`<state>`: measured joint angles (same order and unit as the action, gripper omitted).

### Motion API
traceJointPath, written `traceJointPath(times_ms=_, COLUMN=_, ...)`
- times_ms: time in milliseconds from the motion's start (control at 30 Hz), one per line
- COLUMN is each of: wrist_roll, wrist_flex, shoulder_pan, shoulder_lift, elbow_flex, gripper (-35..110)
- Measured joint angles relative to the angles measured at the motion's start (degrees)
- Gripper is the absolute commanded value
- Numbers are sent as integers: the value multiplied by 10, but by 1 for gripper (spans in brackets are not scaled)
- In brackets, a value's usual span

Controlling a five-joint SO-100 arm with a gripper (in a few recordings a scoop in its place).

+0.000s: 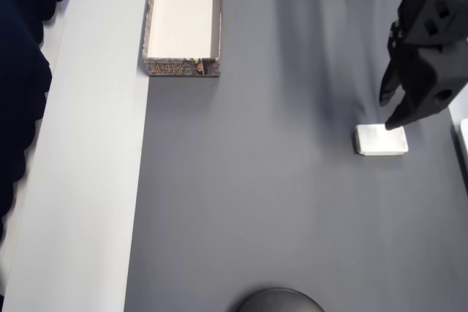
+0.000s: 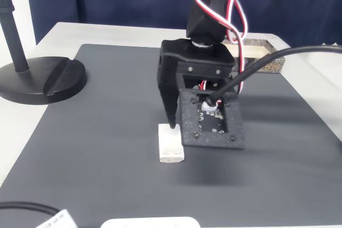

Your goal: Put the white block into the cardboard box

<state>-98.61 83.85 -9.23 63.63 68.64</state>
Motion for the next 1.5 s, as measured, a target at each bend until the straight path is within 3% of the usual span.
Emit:
traceJointPath(times_ms=1167, wrist_roll=2, wrist_flex=-64, shoulder_pan=4, shoulder_lift=-21, elbow_flex=0, gripper=16)
traceJointPath(times_ms=1500, wrist_roll=2, wrist_flex=-51, shoulder_pan=4, shoulder_lift=-21, elbow_flex=-7, gripper=28)
